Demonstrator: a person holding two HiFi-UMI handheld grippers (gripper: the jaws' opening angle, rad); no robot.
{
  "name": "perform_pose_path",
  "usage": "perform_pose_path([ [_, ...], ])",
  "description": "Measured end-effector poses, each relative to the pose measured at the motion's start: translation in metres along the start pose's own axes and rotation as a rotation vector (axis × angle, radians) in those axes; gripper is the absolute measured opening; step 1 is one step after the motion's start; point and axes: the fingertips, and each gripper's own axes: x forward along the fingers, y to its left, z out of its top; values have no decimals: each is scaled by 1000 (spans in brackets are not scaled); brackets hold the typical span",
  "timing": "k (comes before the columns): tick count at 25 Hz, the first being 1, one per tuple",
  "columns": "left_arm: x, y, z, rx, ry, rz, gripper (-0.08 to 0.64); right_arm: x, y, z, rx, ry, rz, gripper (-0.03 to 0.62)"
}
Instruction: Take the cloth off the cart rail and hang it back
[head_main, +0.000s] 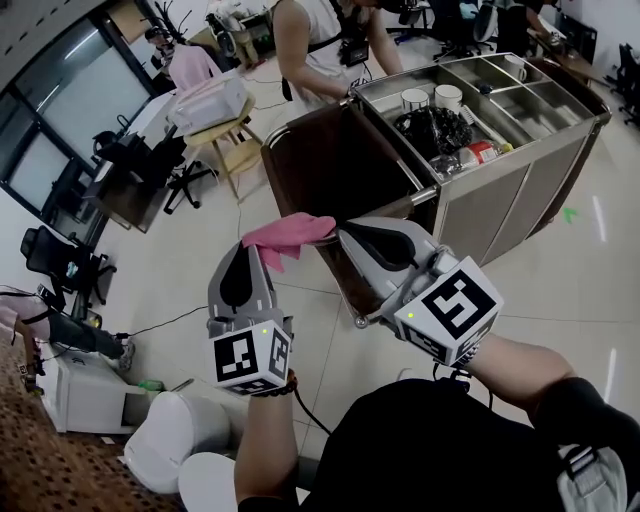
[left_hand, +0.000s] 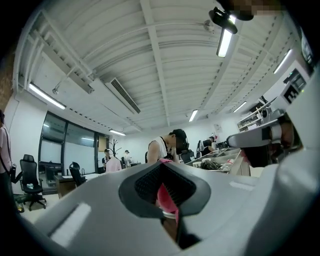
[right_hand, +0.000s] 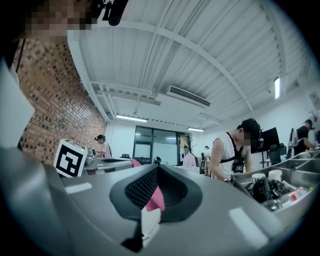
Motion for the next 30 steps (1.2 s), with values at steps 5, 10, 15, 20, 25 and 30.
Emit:
perform_pose_path([
  [5,-38,-5,54,-3,-54,-28,6,-16,45,14,104,95,-27,-8],
  [10,-83,-12,107,-21,-107,-79,6,-33,89,42,99,114,-59,-8],
  [15,-115,-39,152,-31,-162,-128,6,-61,104,69,2,45,-72,-8],
  [20,-135,-55,159,-46,-141,-181,6,-75,131,76,77,130,-94,-8],
  [25,-126,-79,136,-55,-117,-214,6,-81,111,64,74,131,-98,-8],
  [30,-138,-90,130,-84,-88,-223,6,-91,109,71,0,76,-83,-8],
])
